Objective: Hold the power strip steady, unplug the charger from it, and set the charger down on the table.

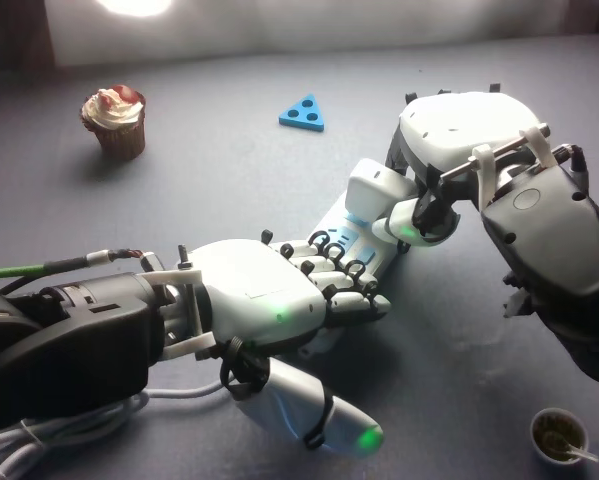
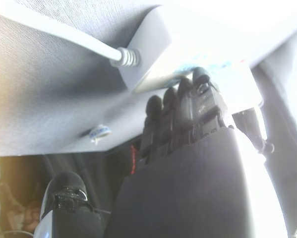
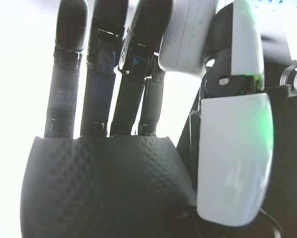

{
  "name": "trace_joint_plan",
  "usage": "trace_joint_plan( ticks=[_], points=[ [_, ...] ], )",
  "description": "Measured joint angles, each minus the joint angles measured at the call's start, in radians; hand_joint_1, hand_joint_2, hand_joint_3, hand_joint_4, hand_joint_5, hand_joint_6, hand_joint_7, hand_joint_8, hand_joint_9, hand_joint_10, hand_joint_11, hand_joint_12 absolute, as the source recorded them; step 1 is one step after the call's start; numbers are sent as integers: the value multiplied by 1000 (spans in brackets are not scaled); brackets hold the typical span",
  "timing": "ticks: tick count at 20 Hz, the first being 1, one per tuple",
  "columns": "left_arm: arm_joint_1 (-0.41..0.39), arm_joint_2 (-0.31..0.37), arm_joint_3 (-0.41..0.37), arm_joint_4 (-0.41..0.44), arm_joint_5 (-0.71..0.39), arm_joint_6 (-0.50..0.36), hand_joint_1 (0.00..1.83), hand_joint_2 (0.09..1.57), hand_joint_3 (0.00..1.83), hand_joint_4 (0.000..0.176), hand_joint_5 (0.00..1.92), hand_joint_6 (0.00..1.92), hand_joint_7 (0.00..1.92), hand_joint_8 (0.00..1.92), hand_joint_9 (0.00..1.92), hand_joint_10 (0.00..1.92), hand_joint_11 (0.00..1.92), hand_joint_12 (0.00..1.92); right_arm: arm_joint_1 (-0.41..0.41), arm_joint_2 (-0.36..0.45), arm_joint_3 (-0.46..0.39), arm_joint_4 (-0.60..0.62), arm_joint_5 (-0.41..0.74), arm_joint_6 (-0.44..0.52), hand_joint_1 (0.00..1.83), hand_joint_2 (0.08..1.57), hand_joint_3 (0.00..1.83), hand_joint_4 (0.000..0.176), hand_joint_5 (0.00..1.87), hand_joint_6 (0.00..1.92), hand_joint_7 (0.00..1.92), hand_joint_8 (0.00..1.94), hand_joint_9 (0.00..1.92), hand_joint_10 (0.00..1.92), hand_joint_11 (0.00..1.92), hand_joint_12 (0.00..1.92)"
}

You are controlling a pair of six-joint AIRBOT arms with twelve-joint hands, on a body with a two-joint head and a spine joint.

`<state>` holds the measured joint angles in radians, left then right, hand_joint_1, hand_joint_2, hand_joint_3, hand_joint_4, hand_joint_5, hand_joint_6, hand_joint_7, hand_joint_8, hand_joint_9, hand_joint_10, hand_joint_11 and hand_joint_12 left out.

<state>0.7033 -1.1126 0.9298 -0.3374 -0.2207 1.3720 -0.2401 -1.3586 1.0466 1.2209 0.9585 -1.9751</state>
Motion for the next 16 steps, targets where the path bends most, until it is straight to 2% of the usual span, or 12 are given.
trace_joint_plan(
  ticks=[6,7,9,11,12,16],
  points=[
    [3,0,0,-11,-3,0,0,1002,0,0,103,0,89,0,50,0,0,144,24,47,-35,7,-15,-4,1272,1002,0,1,1205,546,1356,377,1313,19,652,1193],
    [4,0,0,-12,-7,0,0,1004,1,0,91,0,79,0,44,0,0,145,31,54,-42,5,-16,-4,1270,1001,0,10,1211,539,1350,383,1309,16,645,1193],
    [12,0,0,-25,-17,1,0,1008,2,0,110,9,100,9,57,6,0,149,38,67,-53,2,-21,-3,1269,1009,0,1,1182,585,1327,435,1307,8,630,1206],
    [34,-3,-3,-46,-47,4,0,994,4,0,108,1,100,0,75,1,0,191,44,82,-63,6,-30,-3,1266,1012,1,11,1186,583,1298,485,1298,3,634,1224],
    [45,-10,-3,-56,-63,8,0,988,1,0,108,1,100,0,72,0,0,191,44,86,-65,6,-31,-4,1267,1016,0,0,1159,619,1303,488,1299,3,614,1245],
    [82,-31,-2,-78,-98,8,0,988,1,0,112,2,105,2,80,3,5,196,58,98,-73,-14,-13,-7,1267,1017,0,0,1156,620,1297,504,1302,4,617,1232]
  ],
)
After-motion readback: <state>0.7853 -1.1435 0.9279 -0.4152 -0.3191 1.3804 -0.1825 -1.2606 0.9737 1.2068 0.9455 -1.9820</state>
